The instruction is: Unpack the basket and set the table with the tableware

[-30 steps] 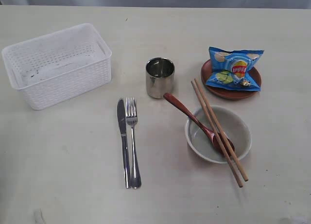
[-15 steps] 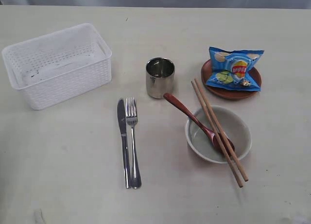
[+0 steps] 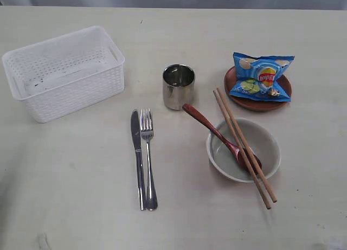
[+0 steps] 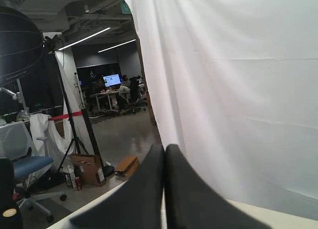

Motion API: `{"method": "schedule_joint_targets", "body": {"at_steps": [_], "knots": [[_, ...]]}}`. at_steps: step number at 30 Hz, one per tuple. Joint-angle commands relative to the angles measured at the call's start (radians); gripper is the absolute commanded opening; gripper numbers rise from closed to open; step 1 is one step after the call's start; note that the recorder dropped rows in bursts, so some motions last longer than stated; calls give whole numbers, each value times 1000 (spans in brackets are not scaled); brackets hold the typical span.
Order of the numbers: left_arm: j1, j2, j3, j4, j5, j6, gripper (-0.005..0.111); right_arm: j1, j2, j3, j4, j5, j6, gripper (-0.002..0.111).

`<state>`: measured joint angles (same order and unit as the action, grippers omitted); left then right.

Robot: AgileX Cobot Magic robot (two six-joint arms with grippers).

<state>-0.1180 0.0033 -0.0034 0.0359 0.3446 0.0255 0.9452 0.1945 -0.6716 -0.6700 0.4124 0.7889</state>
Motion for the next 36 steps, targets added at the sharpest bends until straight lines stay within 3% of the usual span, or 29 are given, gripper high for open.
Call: {"method": "schedule_joint_targets", "body": {"at_steps": [1, 20, 24, 29, 33, 36], "knots": [[-6, -3, 3, -23, -3, -8, 0, 0, -6, 4, -8, -9, -2, 0], [-6, -3, 3, -23, -3, -6, 0, 0, -6, 4, -14, -9, -10, 0], [-6, -3, 3, -23, -3, -6, 0, 0, -6, 20, -71, -17, -144, 0], [-6, -3, 3, -23, -3, -6, 0, -2, -1, 112, 185, -116, -654, 0], [-6, -3, 3, -23, -3, -6, 0, -84, -1, 166, 365, -123, -671, 0], [-6, -3, 3, -23, -3, -6, 0, -235, -1, 229, 530, -123, -687, 0]]}}
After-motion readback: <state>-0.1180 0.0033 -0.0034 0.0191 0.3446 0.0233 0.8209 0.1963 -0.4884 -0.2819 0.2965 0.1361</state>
